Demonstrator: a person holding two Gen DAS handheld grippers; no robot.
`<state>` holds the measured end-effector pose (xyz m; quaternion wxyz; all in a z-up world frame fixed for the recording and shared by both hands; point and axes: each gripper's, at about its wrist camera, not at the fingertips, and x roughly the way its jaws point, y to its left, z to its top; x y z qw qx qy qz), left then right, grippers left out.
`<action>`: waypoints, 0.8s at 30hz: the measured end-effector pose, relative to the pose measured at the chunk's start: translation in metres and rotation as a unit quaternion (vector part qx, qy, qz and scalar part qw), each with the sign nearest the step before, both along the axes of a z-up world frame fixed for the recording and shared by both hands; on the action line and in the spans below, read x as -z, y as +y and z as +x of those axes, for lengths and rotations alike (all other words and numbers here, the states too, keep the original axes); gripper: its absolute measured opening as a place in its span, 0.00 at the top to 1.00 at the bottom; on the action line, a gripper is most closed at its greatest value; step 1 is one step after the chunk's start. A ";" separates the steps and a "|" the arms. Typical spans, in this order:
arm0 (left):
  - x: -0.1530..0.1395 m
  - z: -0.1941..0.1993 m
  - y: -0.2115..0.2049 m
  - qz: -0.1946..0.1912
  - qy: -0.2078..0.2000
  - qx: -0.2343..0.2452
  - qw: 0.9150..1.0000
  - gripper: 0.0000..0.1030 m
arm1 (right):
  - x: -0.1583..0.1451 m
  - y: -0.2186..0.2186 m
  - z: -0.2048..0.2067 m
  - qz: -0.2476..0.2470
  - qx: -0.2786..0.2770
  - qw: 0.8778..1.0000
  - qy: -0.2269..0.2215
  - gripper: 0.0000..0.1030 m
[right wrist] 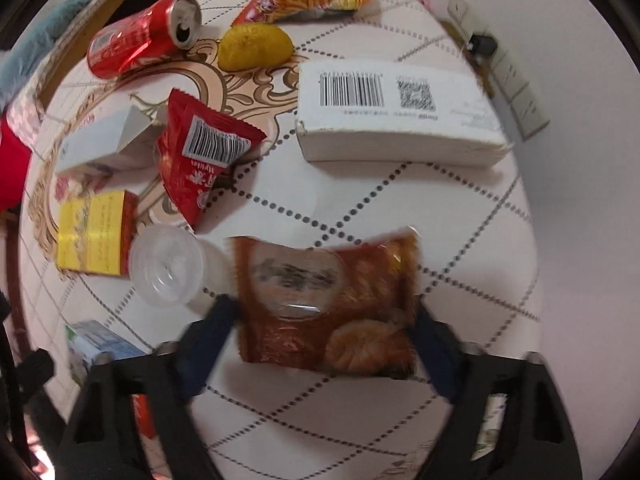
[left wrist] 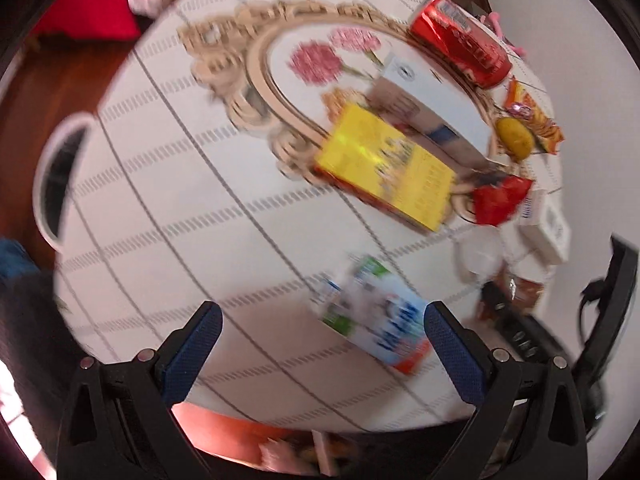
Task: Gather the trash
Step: 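Grasp the milk carton with the left tool while the right tool grasps the pastry bag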
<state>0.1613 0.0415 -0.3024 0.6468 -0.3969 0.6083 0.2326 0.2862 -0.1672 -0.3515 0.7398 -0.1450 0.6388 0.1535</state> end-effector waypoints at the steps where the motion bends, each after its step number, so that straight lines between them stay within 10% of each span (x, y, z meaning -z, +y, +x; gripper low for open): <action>1: 0.004 0.002 -0.004 -0.016 0.000 -0.006 1.000 0.00 | -0.001 -0.003 -0.002 -0.002 -0.003 1.000 -0.006 0.35; 8: 0.040 0.025 -0.020 -0.081 0.020 -0.053 0.995 0.16 | -0.001 -0.048 -0.010 0.014 0.036 0.999 0.011 0.35; 11: 0.028 0.034 -0.021 -0.049 0.014 -0.059 0.997 0.42 | 0.003 -0.060 -0.011 0.028 0.049 0.998 0.028 0.29; 15: 0.013 0.051 -0.034 0.016 0.015 0.036 0.999 0.43 | 0.003 -0.067 -0.007 0.041 0.058 0.997 0.034 0.21; 19: -0.001 0.072 -0.051 0.125 0.042 0.200 0.971 0.47 | -0.005 -0.067 0.000 0.044 0.058 0.997 0.033 0.21; 24: 0.003 0.070 -0.048 0.172 0.073 0.250 0.950 0.46 | -0.004 -0.063 0.003 0.020 0.060 0.998 0.024 0.21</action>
